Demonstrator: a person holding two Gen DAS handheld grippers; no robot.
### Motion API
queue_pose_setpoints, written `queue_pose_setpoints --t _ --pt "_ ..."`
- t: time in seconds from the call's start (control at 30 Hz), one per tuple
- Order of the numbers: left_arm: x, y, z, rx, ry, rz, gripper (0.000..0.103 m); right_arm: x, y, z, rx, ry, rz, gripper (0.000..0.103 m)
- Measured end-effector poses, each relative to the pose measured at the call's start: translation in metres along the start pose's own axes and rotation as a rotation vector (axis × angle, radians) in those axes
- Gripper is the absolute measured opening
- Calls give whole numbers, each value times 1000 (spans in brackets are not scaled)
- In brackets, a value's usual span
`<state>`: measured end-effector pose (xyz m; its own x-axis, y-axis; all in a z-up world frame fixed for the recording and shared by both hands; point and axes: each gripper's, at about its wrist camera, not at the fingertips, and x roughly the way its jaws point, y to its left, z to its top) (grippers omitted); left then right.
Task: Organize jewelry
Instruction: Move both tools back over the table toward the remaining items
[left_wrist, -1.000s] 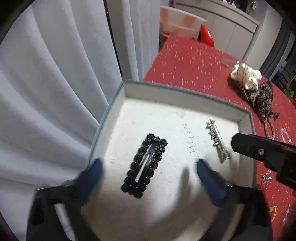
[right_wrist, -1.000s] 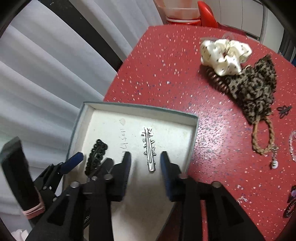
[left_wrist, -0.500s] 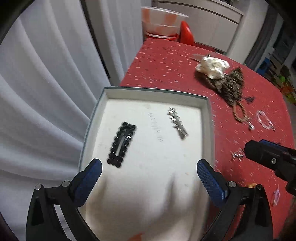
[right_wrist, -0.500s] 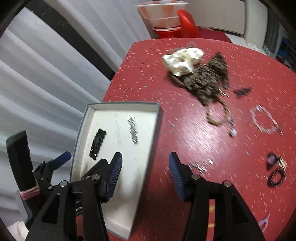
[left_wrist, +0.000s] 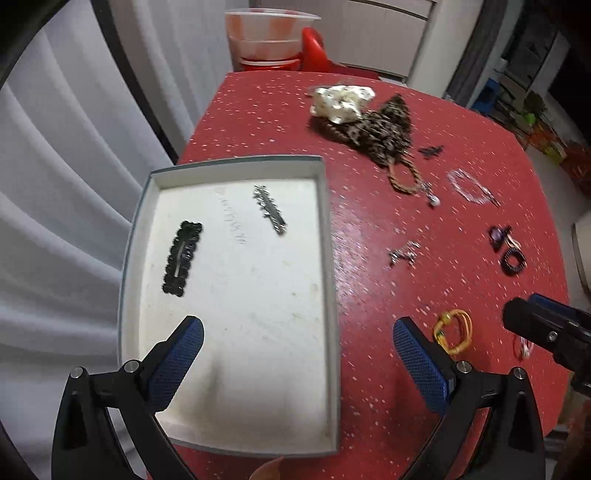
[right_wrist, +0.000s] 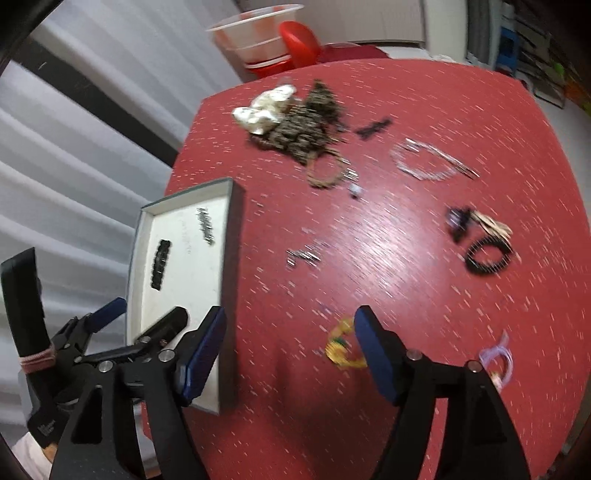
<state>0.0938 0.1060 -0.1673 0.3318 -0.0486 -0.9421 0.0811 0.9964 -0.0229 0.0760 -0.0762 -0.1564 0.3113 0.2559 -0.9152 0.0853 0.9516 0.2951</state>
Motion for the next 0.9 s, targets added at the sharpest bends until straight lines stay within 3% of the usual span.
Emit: queue_pose_setpoints --t 0.4,0.9 --pt "6 -51 -12 76 34 -96 103 -25 -90 -42 198 -2 -61 85" --pt "34 -101 21 3 50 -76 103 -14 -149 -2 169 34 -98 86"
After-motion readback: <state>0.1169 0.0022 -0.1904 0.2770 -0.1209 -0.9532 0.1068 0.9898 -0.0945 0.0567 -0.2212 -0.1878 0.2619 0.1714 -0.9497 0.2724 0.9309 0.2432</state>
